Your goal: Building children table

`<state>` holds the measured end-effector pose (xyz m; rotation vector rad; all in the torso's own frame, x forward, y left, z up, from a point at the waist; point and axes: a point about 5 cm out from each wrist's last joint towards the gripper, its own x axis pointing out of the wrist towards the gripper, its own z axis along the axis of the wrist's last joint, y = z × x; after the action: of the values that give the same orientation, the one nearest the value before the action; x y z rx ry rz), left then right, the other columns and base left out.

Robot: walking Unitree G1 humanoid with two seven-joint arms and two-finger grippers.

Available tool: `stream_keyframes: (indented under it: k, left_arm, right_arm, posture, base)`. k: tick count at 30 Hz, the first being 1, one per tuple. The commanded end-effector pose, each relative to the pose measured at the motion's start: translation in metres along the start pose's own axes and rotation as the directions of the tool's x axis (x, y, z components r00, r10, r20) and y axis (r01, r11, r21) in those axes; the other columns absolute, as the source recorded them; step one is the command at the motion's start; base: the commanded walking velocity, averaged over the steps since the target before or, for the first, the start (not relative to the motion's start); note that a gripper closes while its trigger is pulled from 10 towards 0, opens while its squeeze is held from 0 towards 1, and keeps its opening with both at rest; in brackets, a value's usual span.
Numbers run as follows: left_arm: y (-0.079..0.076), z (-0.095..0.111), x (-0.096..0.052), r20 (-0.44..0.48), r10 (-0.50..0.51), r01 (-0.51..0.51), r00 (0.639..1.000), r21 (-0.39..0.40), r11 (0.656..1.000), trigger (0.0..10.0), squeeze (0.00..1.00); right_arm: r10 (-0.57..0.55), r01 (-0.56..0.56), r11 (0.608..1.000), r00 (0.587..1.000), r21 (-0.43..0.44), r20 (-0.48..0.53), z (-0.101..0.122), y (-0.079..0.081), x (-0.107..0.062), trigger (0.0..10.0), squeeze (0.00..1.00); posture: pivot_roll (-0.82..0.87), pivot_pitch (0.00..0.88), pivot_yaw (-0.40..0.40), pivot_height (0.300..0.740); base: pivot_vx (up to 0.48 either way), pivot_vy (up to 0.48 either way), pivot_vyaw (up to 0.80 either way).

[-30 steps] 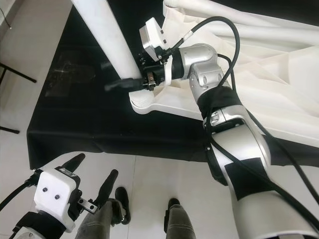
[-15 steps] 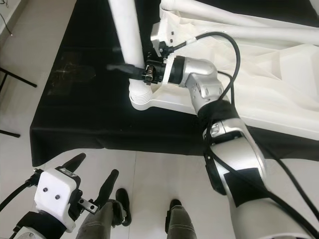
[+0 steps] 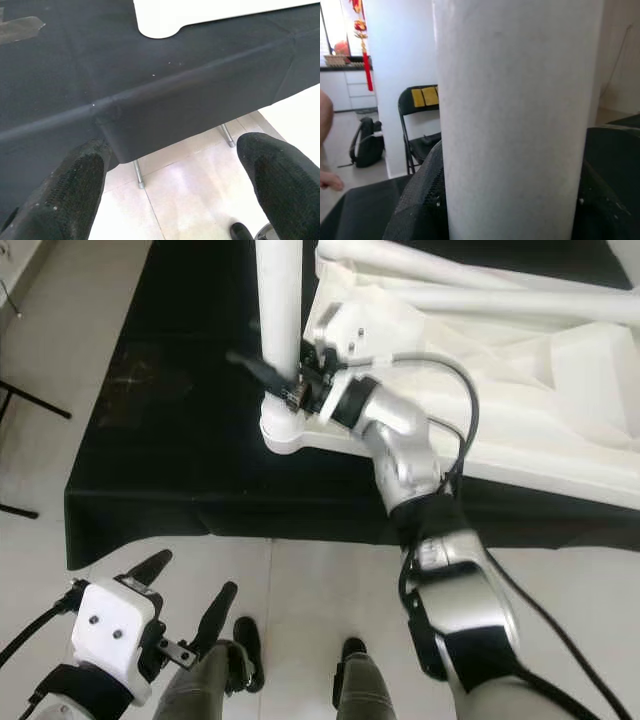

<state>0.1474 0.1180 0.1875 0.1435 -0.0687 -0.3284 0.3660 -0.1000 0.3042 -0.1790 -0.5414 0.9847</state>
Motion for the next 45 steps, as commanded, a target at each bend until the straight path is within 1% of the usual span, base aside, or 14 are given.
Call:
stream_keyframes:
  k: [1, 8, 9, 11, 12, 13, 14, 15, 17, 18, 19, 27, 34, 45]
  left_arm:
    - [0.000, -0.005, -0.001, -0.025, -0.005, 0.005, 1.000, -0.006, 1.000, 10.0, 0.00]
    - [0.000, -0.005, -0.001, -0.024, -0.006, 0.006, 1.000, -0.005, 1.000, 10.0, 0.00]
    - [0.001, -0.005, -0.001, -0.024, -0.005, 0.005, 1.000, -0.004, 1.000, 10.0, 0.00]
    - [0.001, -0.005, 0.000, -0.023, -0.002, 0.002, 1.000, -0.001, 1.000, 10.0, 0.00]
    - [0.001, -0.005, 0.000, -0.023, -0.002, 0.002, 1.000, -0.001, 1.000, 10.0, 0.00]
    - [0.001, -0.006, 0.000, -0.023, -0.002, 0.002, 1.000, 0.000, 1.000, 10.0, 0.00]
    - [0.001, -0.006, 0.000, -0.023, -0.002, 0.002, 1.000, 0.000, 1.000, 10.0, 0.00]
    - [0.001, -0.006, 0.000, -0.023, -0.001, 0.001, 1.000, 0.000, 1.000, 10.0, 0.00]
    - [0.001, -0.006, 0.000, -0.023, -0.001, 0.001, 1.000, 0.000, 1.000, 10.0, 0.00]
    - [0.002, -0.006, 0.001, -0.021, 0.000, 0.000, 1.000, -0.001, 1.000, 10.0, 0.00]
    - [0.002, -0.006, 0.001, -0.021, 0.000, 0.000, 1.000, -0.001, 1.000, 10.0, 0.00]
    - [0.002, -0.007, 0.002, -0.020, 0.000, 0.000, 1.000, -0.002, 1.000, 10.0, 0.00]
    - [0.003, -0.007, 0.003, -0.018, 0.003, -0.003, 1.000, 0.000, 1.000, 10.0, 0.00]
    - [0.007, -0.006, 0.003, -0.012, 0.021, -0.020, 1.000, 0.011, 1.000, 10.0, 0.00]
  right_arm:
    - [-0.065, 0.065, 0.998, 0.985, -0.002, -0.157, -0.031, 0.011, -0.014, 10.0, 0.00]
    - [-0.106, 0.103, 0.994, 0.967, -0.025, -0.233, -0.040, 0.025, -0.014, 10.0, 0.00]
    - [-0.156, 0.154, 0.988, 0.952, -0.029, -0.264, -0.043, 0.028, -0.013, 10.0, 0.00]
    - [-0.372, 0.365, 0.926, 0.837, -0.098, -0.402, -0.054, 0.025, -0.019, 10.0, 0.00]
    - [-0.372, 0.365, 0.926, 0.837, -0.098, -0.402, -0.054, 0.025, -0.019, 10.0, 0.00]
    - [-0.443, 0.436, 0.891, 0.783, -0.122, -0.437, -0.058, 0.025, -0.023, 10.0, 0.00]
    - [-0.443, 0.436, 0.891, 0.783, -0.122, -0.437, -0.058, 0.025, -0.023, 10.0, 0.00]
    - [-0.501, 0.489, 0.857, 0.722, -0.159, -0.478, -0.063, 0.029, -0.028, 10.0, 0.00]
    - [-0.501, 0.489, 0.857, 0.722, -0.159, -0.478, -0.063, 0.029, -0.028, 10.0, 0.00]
    - [-0.534, 0.553, 0.824, 0.681, -0.126, -0.501, -0.068, 0.043, -0.028, 10.0, 0.00]
    - [-0.543, 0.573, 0.811, 0.669, -0.113, -0.508, -0.070, 0.046, -0.027, 10.0, 0.00]
    - [-0.588, 0.639, 0.764, 0.632, -0.090, -0.505, -0.066, 0.048, -0.026, 10.0, 0.00]
    - [-0.605, 0.698, 0.713, 0.659, 0.066, -0.447, -0.058, 0.050, -0.019, 10.0, 0.00]
    - [-0.608, 0.709, 0.704, 0.628, 0.037, -0.486, -0.064, 0.056, -0.025, 10.0, 0.00]
  posture:
    - [0.02, 0.418, 0.023, 0.740]
    - [0.02, 0.415, 0.022, 0.740]
    - [0.02, 0.412, 0.020, 0.740]
    - [0.02, 0.410, 0.018, 0.740]
    - [0.02, 0.410, 0.018, 0.740]
    - [0.02, 0.409, 0.017, 0.740]
    - [0.02, 0.409, 0.017, 0.740]
    - [0.02, 0.409, 0.017, 0.740]
    - [0.02, 0.409, 0.017, 0.740]
    - [0.02, 0.407, 0.016, 0.740]
    - [0.02, 0.407, 0.017, 0.740]
    - [0.01, 0.404, 0.017, 0.740]
    - [0.01, 0.401, 0.016, 0.740]
    - [0.02, 0.395, 0.018, 0.740]
  base:
    - [0.000, 0.000, 0.00]
    - [0.000, 0.000, 0.00]
    - [0.000, 0.000, 0.00]
    - [0.000, 0.000, 0.00]
    - [0.000, 0.000, 0.00]
    - [0.000, 0.000, 0.00]
    - [0.000, 0.000, 0.00]
    - [0.000, 0.000, 0.00]
    - [0.000, 0.000, 0.00]
    - [0.000, 0.000, 0.00]
    - [0.000, 0.000, 0.00]
    - [0.000, 0.000, 0.00]
    - [0.000, 0.000, 0.00]
    - [0.000, 0.000, 0.00]
